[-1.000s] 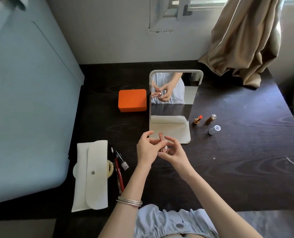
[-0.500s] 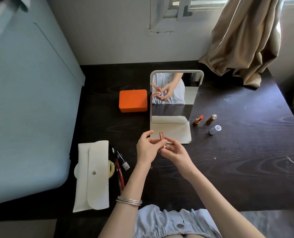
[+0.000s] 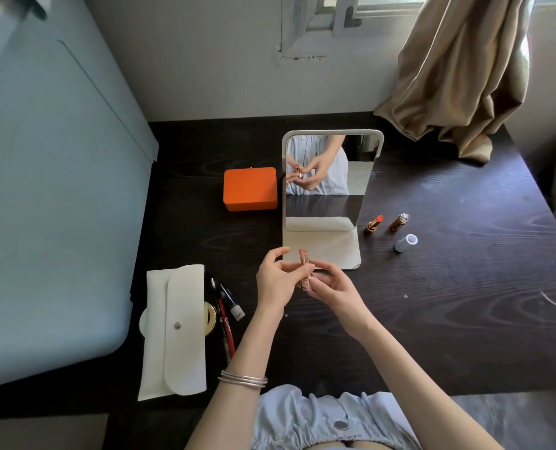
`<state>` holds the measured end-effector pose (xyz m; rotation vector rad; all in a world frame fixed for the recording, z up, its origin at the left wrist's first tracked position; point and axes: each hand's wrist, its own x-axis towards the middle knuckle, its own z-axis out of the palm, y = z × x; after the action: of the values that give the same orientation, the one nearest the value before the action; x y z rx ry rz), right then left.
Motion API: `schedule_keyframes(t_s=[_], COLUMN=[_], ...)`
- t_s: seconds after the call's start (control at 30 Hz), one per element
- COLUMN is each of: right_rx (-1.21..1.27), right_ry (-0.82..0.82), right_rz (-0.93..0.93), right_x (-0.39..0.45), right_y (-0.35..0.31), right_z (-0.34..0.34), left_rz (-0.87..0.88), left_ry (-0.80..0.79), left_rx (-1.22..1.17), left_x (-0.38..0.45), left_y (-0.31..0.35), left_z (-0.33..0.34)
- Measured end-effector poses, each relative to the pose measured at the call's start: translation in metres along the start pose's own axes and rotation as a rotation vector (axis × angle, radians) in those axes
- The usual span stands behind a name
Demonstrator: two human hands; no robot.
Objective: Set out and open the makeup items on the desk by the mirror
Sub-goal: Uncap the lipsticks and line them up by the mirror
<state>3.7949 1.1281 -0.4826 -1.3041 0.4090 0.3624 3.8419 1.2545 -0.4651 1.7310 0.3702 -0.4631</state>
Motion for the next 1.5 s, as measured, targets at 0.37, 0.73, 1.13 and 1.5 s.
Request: schedule_keyframes(t_s=[0.37, 0.73, 1.13, 1.5], right_rx=[-0.376, -0.244, -0.202, -0.268], right_ry=[0.195, 0.935, 0.994, 1.029], right_rz=[-0.133, -0.083, 0.017, 0.067], right_x=[0.001, 0.032, 0.07, 0.078], right_y=[0.0, 0.005, 0.015, 0.014], right_z=[0.003, -0.058, -0.08, -0.08], left_rz=[0.064, -0.125, -0.149, -0.163], left_ry=[0.002, -0.42, -0.472, -0.439], left_rx=[0.082, 0.227, 0.275, 0.288], left_x=[-0.002, -0.002, 0.008, 0.013], left_y=[0.0, -0.016, -0.027, -0.031], left_z=[0.008, 0.024, 0.041, 0.042])
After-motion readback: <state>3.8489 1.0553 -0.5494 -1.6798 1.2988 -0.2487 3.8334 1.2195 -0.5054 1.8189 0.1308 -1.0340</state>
